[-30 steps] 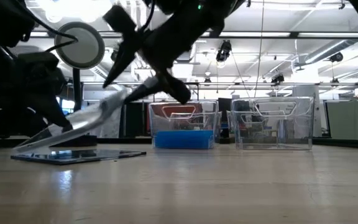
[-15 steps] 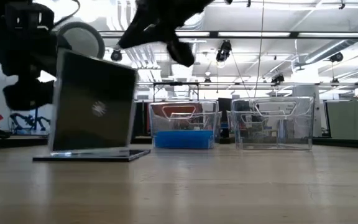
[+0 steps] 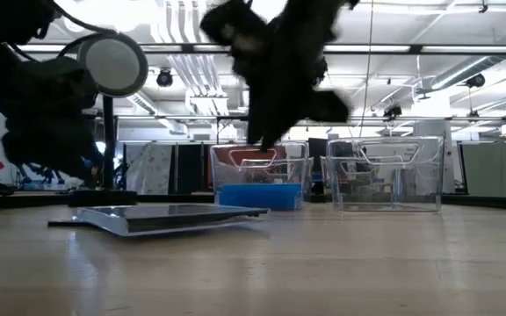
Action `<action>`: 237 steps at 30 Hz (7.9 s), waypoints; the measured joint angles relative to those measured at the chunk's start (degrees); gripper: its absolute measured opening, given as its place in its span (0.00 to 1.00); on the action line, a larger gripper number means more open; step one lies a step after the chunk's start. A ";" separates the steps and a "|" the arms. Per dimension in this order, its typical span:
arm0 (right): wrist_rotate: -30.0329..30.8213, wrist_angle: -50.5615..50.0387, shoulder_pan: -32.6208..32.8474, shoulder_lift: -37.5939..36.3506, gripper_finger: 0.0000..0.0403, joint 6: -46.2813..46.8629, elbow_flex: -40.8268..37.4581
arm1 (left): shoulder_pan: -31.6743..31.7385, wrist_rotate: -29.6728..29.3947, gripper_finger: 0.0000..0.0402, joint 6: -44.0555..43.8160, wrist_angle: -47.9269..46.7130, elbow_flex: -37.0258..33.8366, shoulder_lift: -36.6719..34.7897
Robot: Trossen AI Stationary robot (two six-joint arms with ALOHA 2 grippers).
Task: Pick & place jewel cases by type
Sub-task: Put the black CD case into the right transparent bin
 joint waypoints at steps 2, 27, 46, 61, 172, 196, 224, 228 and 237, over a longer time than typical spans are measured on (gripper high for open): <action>0.12 2.60 4.04 -0.73 0.28 6.61 -1.57 | 1.52 0.18 0.53 2.72 5.42 -0.03 1.79; 17.18 35.81 11.79 11.56 0.81 49.21 -9.32 | 9.31 31.96 0.53 16.34 23.24 10.18 33.75; 28.42 26.13 11.71 1.29 0.78 38.00 -10.17 | 5.01 37.82 0.53 16.42 24.66 10.27 33.80; 23.90 32.11 9.25 1.09 0.50 31.69 -10.08 | 4.96 34.53 0.53 17.01 24.19 11.09 33.83; 9.50 40.40 13.04 2.69 0.58 41.10 -24.31 | 6.00 51.44 0.53 4.03 44.43 19.67 37.70; 10.40 41.71 17.11 0.59 0.58 39.32 -25.60 | -10.90 14.80 0.53 -29.88 34.55 9.92 38.30; 11.81 41.17 7.57 -0.15 0.58 24.67 -24.35 | -9.70 10.13 0.53 -25.38 28.70 14.28 42.10; 14.24 37.89 7.36 -3.66 0.58 23.33 -24.46 | -9.68 11.22 0.53 -22.57 28.40 14.28 40.74; 15.71 33.14 7.82 -7.78 0.58 21.91 -24.94 | -9.50 8.65 0.53 -18.31 18.43 14.07 33.80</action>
